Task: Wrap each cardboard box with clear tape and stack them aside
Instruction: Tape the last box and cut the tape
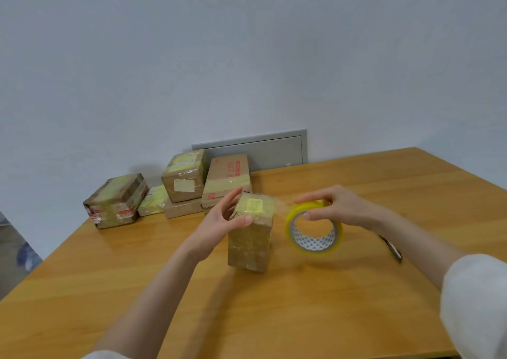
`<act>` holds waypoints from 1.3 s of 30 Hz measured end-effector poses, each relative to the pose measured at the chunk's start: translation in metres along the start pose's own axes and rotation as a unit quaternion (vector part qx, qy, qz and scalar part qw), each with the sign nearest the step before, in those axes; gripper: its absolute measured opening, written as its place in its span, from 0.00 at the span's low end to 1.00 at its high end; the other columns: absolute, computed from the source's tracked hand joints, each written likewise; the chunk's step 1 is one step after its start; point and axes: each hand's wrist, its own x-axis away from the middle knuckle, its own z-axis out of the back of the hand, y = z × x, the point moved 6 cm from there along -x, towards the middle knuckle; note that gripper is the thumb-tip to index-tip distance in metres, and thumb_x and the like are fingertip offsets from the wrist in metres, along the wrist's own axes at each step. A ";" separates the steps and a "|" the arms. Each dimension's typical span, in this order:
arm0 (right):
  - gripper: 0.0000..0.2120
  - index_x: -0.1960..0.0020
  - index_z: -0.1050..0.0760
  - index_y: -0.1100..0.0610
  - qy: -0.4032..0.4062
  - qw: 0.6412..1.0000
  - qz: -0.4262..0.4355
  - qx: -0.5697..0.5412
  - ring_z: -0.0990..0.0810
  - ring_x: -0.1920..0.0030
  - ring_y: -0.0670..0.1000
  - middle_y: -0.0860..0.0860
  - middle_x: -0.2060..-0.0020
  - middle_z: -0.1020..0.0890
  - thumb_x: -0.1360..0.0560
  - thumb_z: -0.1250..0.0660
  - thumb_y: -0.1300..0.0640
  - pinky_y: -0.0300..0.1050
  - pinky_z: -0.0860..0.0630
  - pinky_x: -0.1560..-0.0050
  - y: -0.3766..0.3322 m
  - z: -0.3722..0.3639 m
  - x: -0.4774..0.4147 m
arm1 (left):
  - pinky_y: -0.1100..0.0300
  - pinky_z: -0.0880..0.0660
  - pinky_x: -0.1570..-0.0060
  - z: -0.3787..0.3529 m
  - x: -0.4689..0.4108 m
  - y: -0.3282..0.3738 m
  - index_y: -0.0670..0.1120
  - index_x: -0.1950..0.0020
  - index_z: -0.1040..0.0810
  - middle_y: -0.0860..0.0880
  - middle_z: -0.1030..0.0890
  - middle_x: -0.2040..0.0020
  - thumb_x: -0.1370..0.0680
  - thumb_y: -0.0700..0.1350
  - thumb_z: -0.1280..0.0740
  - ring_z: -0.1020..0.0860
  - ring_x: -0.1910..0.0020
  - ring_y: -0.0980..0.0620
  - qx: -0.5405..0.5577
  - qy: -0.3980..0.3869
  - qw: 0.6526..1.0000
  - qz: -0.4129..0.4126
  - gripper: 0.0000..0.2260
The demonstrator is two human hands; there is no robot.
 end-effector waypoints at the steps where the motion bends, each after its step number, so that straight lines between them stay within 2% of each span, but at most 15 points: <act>1: 0.16 0.43 0.20 0.42 0.005 1.000 0.003 0.002 0.26 0.45 0.34 0.37 0.45 0.21 0.29 0.26 0.52 0.27 0.33 0.48 0.000 -0.006 -0.003 | 0.61 0.31 0.35 0.000 0.002 0.001 0.63 0.26 0.39 0.60 0.32 0.32 0.34 0.57 0.24 0.31 0.34 0.61 -0.013 -0.007 1.000 0.002 0.40; 3: 0.17 0.40 0.21 0.45 0.007 1.000 0.015 -0.003 0.27 0.42 0.36 0.39 0.44 0.22 0.28 0.26 0.54 0.27 0.34 0.45 0.000 -0.018 -0.008 | 0.69 0.31 0.42 -0.003 0.007 0.013 0.59 0.24 0.44 0.58 0.35 0.29 0.27 0.53 0.29 0.32 0.37 0.65 -0.063 -0.030 0.998 0.005 0.37; 5: 0.17 0.39 0.21 0.47 0.012 0.999 0.028 -0.009 0.27 0.41 0.37 0.39 0.44 0.22 0.28 0.27 0.55 0.25 0.34 0.45 -0.002 -0.026 -0.011 | 0.65 0.33 0.36 -0.005 0.008 0.027 0.54 0.22 0.48 0.54 0.42 0.24 0.21 0.53 0.36 0.35 0.31 0.59 -0.222 -0.016 0.975 -0.011 0.32; 7: 0.17 0.39 0.21 0.48 0.017 0.999 0.039 -0.005 0.26 0.39 0.39 0.41 0.43 0.21 0.28 0.26 0.55 0.29 0.32 0.41 -0.004 -0.029 -0.015 | 0.55 0.46 0.26 -0.016 0.007 0.043 0.48 0.21 0.51 0.50 0.52 0.21 0.18 0.55 0.46 0.48 0.23 0.51 -0.479 0.009 0.877 -0.040 0.28; 9: 0.18 0.39 0.20 0.48 0.021 0.998 0.051 0.004 0.25 0.39 0.40 0.43 0.41 0.20 0.28 0.26 0.55 0.34 0.32 0.37 -0.008 -0.030 -0.019 | 0.54 0.57 0.25 -0.037 0.007 0.050 0.45 0.21 0.53 0.45 0.55 0.21 0.18 0.58 0.53 0.56 0.22 0.48 -0.595 0.013 0.801 -0.065 0.29; 14: 0.19 0.38 0.22 0.48 0.034 0.997 0.063 -0.017 0.25 0.39 0.40 0.41 0.42 0.21 0.28 0.26 0.55 0.32 0.31 0.40 -0.007 -0.039 -0.023 | 0.51 0.55 0.24 -0.036 0.006 0.034 0.51 0.21 0.57 0.45 0.57 0.21 0.19 0.60 0.49 0.57 0.22 0.46 -0.612 0.014 0.790 -0.032 0.31; 20: 0.19 0.38 0.22 0.48 0.045 0.996 0.066 -0.027 0.24 0.44 0.38 0.40 0.46 0.20 0.28 0.26 0.58 0.28 0.30 0.45 -0.006 -0.043 -0.023 | 0.42 0.52 0.25 -0.018 0.005 0.042 0.61 0.23 0.50 0.45 0.55 0.21 0.24 0.54 0.34 0.57 0.22 0.45 -0.443 -0.052 0.895 0.021 0.35; 21: 0.19 0.38 0.22 0.48 0.047 0.996 0.066 -0.026 0.24 0.44 0.37 0.40 0.45 0.21 0.28 0.26 0.58 0.27 0.30 0.45 -0.005 -0.042 -0.022 | 0.41 0.52 0.26 -0.015 0.000 0.044 0.60 0.22 0.52 0.46 0.55 0.21 0.26 0.54 0.33 0.57 0.22 0.45 -0.459 -0.058 0.886 0.025 0.38; 23: 0.19 0.39 0.22 0.47 0.056 0.996 0.066 -0.018 0.24 0.42 0.38 0.41 0.43 0.21 0.28 0.26 0.57 0.27 0.31 0.43 -0.002 -0.040 -0.019 | 0.40 0.52 0.26 -0.016 -0.007 0.045 0.58 0.22 0.57 0.49 0.56 0.21 0.28 0.57 0.30 0.56 0.23 0.45 -0.586 -0.097 0.804 0.021 0.45; 25: 0.20 0.38 0.22 0.47 0.055 0.997 0.062 0.000 0.26 0.39 0.38 0.41 0.41 0.21 0.28 0.26 0.57 0.24 0.33 0.43 0.001 -0.038 -0.015 | 0.42 0.42 0.28 -0.022 -0.014 0.048 0.57 0.22 0.59 0.51 0.53 0.21 0.31 0.58 0.28 0.51 0.23 0.45 -0.664 -0.116 0.738 0.006 0.49; 26: 0.20 0.38 0.22 0.47 0.047 0.997 0.059 0.006 0.27 0.38 0.39 0.41 0.40 0.22 0.28 0.26 0.57 0.24 0.34 0.43 0.001 -0.037 -0.013 | 0.44 0.35 0.32 -0.026 -0.017 0.053 0.57 0.22 0.58 0.51 0.48 0.22 0.32 0.59 0.27 0.45 0.25 0.45 -0.674 -0.111 0.731 -0.006 0.49; 28: 0.19 0.39 0.22 0.44 0.036 0.998 0.054 0.010 0.27 0.37 0.40 0.41 0.40 0.22 0.29 0.25 0.55 0.31 0.33 0.39 -0.003 -0.029 -0.008 | 0.48 0.28 0.38 -0.031 -0.020 0.061 0.57 0.22 0.54 0.49 0.40 0.26 0.33 0.59 0.25 0.36 0.30 0.45 -0.650 -0.098 0.753 -0.029 0.49; 33: 0.30 0.33 0.27 0.45 0.166 0.981 0.056 -0.088 0.26 0.37 0.49 0.49 0.41 0.22 0.33 0.22 0.54 0.46 0.29 0.35 -0.035 0.029 -0.004 | 0.52 0.30 0.35 -0.009 -0.013 0.051 0.58 0.24 0.44 0.54 0.36 0.33 0.33 0.48 0.22 0.36 0.30 0.51 -0.241 -0.032 0.970 -0.024 0.43; 36: 0.30 0.34 0.29 0.41 0.141 0.981 0.050 -0.126 0.26 0.38 0.52 0.52 0.41 0.22 0.33 0.22 0.53 0.50 0.27 0.36 -0.042 0.027 -0.010 | 0.53 0.27 0.37 -0.008 -0.004 0.022 0.62 0.26 0.41 0.55 0.35 0.32 0.34 0.46 0.21 0.36 0.30 0.53 -0.098 -0.005 0.995 -0.021 0.43; 39: 0.22 0.42 0.25 0.39 0.123 0.982 0.065 -0.125 0.21 0.44 0.52 0.49 0.46 0.19 0.32 0.23 0.54 0.46 0.23 0.43 -0.037 0.005 -0.011 | 0.49 0.26 0.38 -0.003 0.002 -0.003 0.70 0.29 0.41 0.55 0.35 0.32 0.39 0.54 0.21 0.34 0.31 0.54 -0.073 -0.009 0.997 -0.023 0.45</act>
